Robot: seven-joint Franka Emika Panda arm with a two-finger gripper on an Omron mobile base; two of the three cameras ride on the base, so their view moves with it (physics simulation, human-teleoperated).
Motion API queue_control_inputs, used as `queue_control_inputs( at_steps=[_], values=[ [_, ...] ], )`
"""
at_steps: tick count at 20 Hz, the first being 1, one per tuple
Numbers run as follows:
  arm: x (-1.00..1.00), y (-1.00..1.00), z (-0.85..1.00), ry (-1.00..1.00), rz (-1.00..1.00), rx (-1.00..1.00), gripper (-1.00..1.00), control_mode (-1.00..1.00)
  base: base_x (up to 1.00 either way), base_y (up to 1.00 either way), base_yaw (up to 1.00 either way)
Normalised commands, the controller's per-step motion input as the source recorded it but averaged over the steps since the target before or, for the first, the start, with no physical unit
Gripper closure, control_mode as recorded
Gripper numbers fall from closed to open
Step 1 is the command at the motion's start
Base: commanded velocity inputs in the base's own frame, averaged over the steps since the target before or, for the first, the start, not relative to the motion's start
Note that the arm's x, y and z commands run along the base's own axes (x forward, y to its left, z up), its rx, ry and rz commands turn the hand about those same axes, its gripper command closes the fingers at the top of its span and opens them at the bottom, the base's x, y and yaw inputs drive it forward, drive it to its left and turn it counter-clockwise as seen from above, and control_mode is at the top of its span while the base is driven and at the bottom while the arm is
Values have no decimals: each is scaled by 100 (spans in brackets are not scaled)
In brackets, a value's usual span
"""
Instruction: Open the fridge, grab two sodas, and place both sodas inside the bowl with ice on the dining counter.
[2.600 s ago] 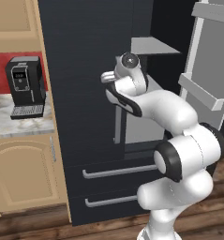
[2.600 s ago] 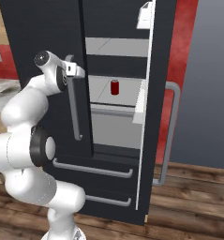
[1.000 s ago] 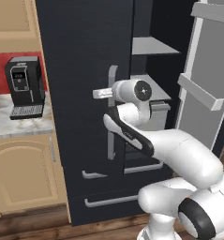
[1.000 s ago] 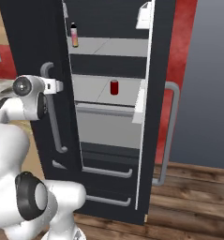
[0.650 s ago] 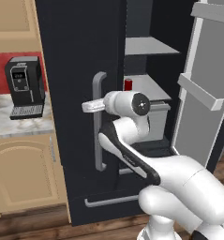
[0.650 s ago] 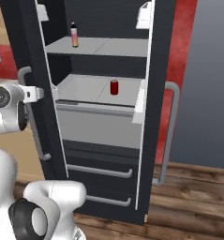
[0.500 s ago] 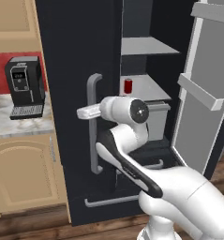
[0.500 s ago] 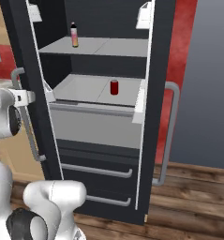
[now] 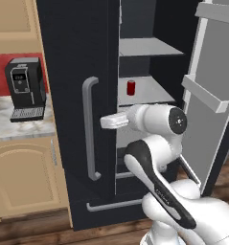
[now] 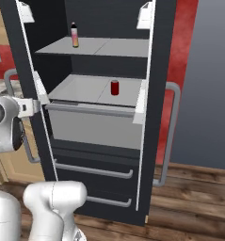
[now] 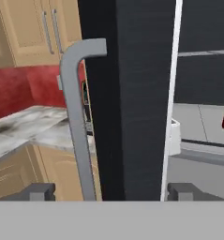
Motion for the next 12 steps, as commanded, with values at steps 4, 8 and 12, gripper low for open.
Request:
queue_control_inputs(
  at_steps=[4, 8, 12],
  values=[
    [-22, -85, 24, 14, 0, 0, -100, -100, 0, 0, 0],
    [10, -59, 13, 20, 0, 2, -100, -100, 0, 0, 0],
    [22, -49, 1, 19, 0, 9, -100, -100, 0, 0, 0]
  ],
)
